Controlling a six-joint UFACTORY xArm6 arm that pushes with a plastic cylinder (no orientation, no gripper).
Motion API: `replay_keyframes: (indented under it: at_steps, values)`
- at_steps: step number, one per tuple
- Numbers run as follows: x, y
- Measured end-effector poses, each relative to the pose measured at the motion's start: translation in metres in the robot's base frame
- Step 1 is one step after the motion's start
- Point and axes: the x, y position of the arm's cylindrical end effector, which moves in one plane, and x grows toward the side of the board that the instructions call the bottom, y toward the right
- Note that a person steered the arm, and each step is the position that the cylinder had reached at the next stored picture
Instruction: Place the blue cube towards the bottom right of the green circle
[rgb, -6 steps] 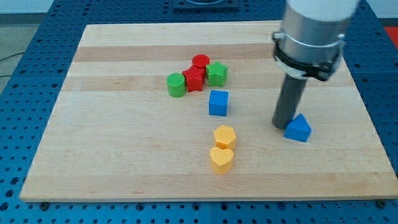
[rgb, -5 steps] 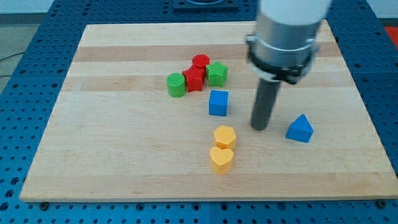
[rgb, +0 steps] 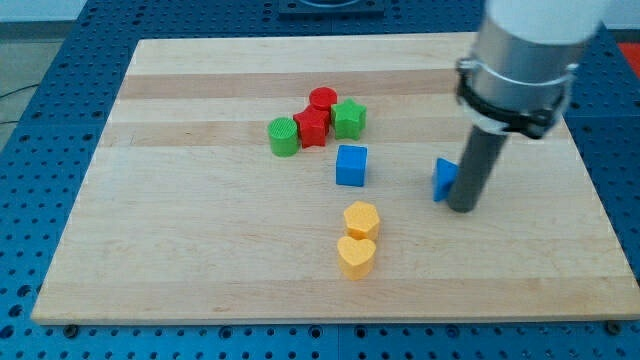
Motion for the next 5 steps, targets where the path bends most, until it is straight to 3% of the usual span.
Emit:
replay_keyframes:
  at_steps: [1,3,5]
  values:
    - [0.032,0.000]
    - [-0.047,-0.098]
    - [-0.033,-0.168]
